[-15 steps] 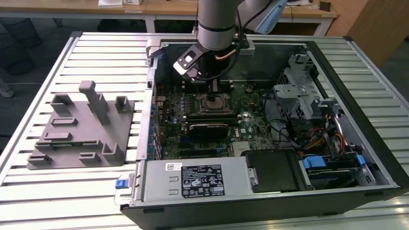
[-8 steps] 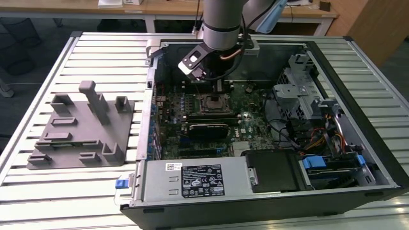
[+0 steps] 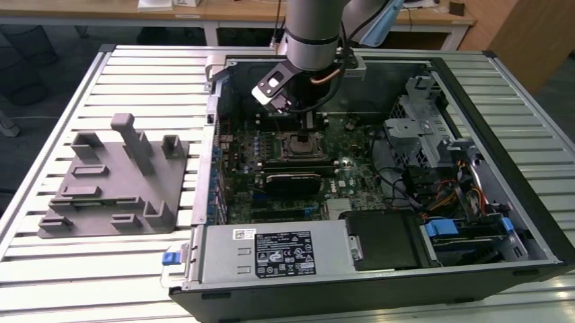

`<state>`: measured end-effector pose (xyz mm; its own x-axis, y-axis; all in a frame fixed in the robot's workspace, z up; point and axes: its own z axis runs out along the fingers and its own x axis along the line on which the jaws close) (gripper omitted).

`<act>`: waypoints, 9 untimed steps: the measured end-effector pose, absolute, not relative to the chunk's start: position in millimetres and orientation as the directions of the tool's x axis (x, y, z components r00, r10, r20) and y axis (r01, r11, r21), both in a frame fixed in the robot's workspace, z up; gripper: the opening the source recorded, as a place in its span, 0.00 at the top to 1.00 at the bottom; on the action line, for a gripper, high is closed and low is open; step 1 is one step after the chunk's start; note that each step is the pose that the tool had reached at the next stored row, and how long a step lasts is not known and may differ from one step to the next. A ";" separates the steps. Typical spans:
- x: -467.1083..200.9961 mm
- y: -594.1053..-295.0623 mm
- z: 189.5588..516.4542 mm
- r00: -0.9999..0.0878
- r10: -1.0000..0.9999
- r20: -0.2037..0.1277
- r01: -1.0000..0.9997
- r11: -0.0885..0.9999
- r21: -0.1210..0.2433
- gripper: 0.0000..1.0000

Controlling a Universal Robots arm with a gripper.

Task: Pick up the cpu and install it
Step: 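Install the first cpu locking lever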

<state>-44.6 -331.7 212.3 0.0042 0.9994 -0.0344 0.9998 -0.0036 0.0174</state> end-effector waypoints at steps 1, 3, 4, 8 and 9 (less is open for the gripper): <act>-44.6 -331.7 212.3 0.004 0.999 -0.034 1.000 -0.004 0.017 0.89; -44.5 -331.6 212.6 0.004 0.999 -0.034 1.000 -0.004 0.017 0.89; -44.6 -331.7 213.0 0.004 0.999 -0.035 1.000 -0.004 0.017 0.89; -44.6 -331.7 215.0 0.004 0.999 -0.034 1.000 -0.004 0.017 0.89; -44.5 -331.7 216.6 0.004 0.999 -0.034 1.000 -0.004 0.017 0.89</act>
